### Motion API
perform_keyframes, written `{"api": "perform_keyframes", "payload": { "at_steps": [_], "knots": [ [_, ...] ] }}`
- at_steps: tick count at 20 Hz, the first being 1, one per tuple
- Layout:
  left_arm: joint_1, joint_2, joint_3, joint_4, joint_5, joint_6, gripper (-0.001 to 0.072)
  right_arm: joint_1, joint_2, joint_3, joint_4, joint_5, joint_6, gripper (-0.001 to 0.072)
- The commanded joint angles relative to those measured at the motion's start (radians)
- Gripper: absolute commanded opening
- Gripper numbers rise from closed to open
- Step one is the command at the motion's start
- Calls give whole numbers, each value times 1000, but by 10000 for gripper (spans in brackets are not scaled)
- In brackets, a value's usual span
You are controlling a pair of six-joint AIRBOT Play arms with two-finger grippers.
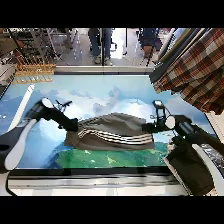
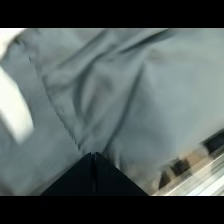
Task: Fold the clothes and pants, and hang the long-sleeved shirts on hangers.
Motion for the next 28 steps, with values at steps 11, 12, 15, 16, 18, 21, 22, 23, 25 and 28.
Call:
{"api": "perform_keyframes", "payload": {
  "at_steps": [11,12,15,16,18,21,22,23,25,28],
  "knots": [
    [160,283,63,44,-90,-72,11,670,-383,560,274,-104,-126,9],
    [204,335,63,44,-92,-72,11,703,-449,612,288,-98,-134,9],
    [319,457,62,45,-93,-71,11,733,-556,724,306,-48,-131,10],
    [344,479,62,45,-93,-71,11,721,-552,734,297,-32,-130,10],
    [373,499,62,44,-95,-71,11,674,-516,736,267,9,-116,10],
    [363,485,56,45,-113,-71,37,562,-428,736,111,209,-69,10],
    [356,480,50,45,-124,-71,125,508,-391,730,-9,311,-31,10],
    [349,477,32,45,-132,-63,206,442,-345,705,-105,385,-13,10],
    [335,477,-24,43,-130,-59,244,298,-249,611,-116,442,-16,10],
    [289,477,-137,14,-124,-45,243,108,-134,390,-57,452,-56,13]
  ]
}}
